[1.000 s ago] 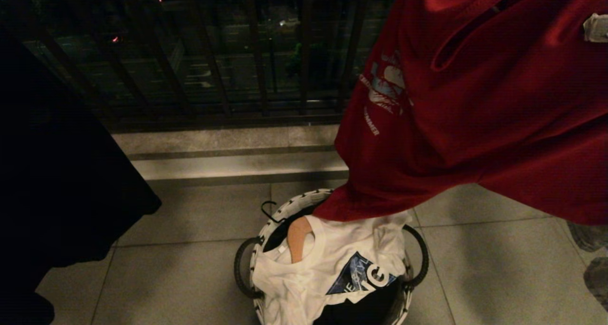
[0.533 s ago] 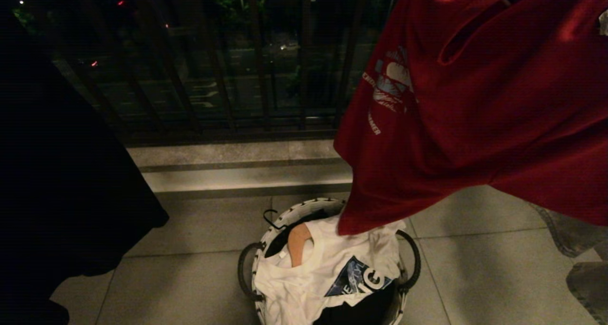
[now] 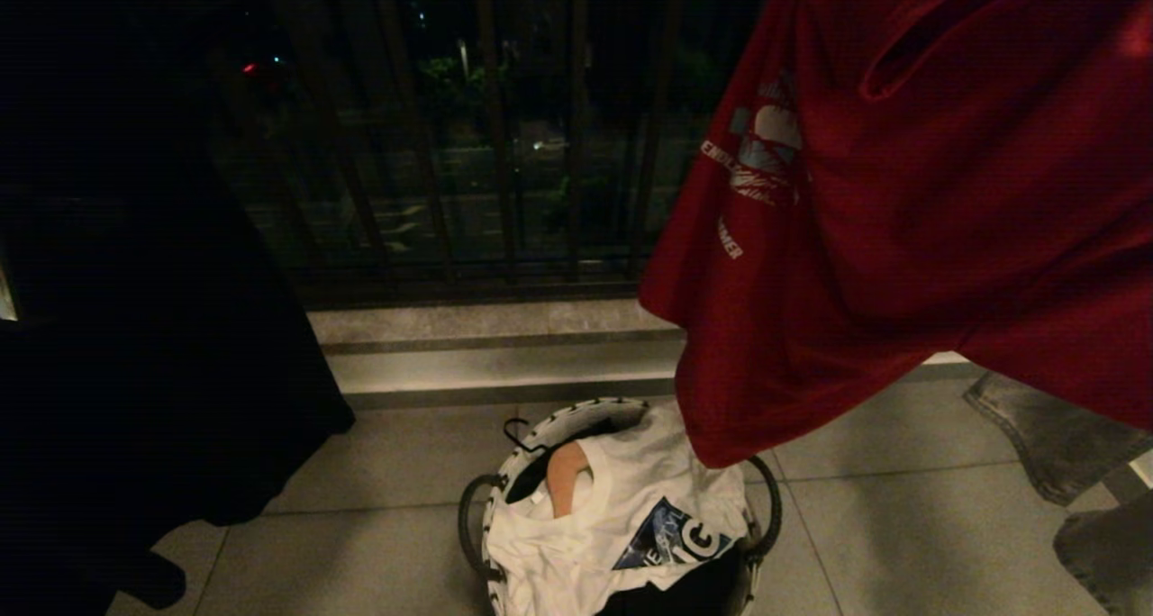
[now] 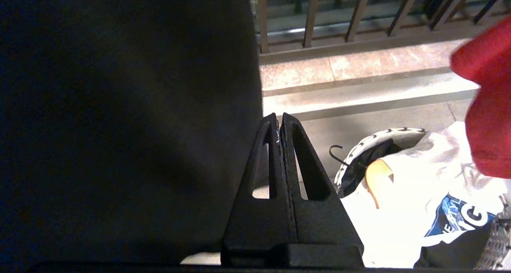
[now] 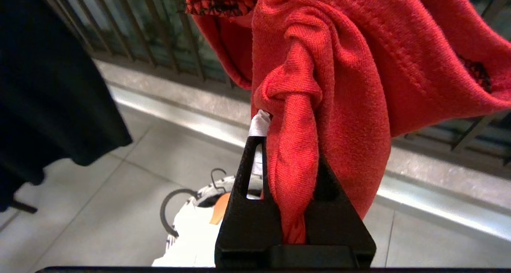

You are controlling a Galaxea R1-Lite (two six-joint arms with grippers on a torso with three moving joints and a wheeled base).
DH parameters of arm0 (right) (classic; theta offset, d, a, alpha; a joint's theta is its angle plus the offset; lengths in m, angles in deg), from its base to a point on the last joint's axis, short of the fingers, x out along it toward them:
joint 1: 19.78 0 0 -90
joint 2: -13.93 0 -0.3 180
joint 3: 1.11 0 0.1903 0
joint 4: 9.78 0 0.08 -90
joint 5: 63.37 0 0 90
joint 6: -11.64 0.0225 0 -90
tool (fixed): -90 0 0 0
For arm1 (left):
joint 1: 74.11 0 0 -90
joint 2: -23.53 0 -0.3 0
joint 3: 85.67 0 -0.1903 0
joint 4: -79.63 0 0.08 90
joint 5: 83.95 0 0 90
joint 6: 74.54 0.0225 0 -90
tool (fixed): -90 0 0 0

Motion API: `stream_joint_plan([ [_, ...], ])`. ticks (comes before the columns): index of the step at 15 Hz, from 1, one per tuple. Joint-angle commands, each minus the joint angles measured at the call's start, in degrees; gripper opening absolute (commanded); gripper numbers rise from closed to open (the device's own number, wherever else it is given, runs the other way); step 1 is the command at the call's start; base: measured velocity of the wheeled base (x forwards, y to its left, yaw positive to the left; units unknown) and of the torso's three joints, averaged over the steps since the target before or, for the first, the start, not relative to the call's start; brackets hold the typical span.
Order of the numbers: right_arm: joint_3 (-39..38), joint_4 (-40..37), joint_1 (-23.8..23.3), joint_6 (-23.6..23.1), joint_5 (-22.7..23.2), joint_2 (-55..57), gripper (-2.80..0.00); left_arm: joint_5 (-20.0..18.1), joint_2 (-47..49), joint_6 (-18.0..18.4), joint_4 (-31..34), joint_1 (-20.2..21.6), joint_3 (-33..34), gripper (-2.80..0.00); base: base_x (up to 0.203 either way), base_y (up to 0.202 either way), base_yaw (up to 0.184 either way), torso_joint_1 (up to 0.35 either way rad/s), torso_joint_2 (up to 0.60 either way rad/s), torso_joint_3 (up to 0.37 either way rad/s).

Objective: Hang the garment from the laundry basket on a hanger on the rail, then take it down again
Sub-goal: Hang the clothes rack on the clothesline

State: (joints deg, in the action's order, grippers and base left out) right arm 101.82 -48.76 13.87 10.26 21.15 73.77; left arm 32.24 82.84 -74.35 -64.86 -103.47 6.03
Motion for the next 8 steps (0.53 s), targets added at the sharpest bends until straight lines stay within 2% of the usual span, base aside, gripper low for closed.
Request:
stream_joint_plan([
  [1, -0.1, -0.2, -0.1, 0.0, -0.1, -1.0, -2.8, 0.2, -0.2, 0.3, 0.1, 0.0, 0.2, -2.8, 0.0, 0.0, 0.0, -0.001, 0.0, 0.194],
  [8, -0.2, -0.3, -0.8, -0.1, -0.1, -1.7, -2.8, 0.2, -0.5, 0.4, -1.3, 0.0, 0.4, -2.8, 0.0, 0.0, 0.0, 0.002, 0.0, 0.204],
])
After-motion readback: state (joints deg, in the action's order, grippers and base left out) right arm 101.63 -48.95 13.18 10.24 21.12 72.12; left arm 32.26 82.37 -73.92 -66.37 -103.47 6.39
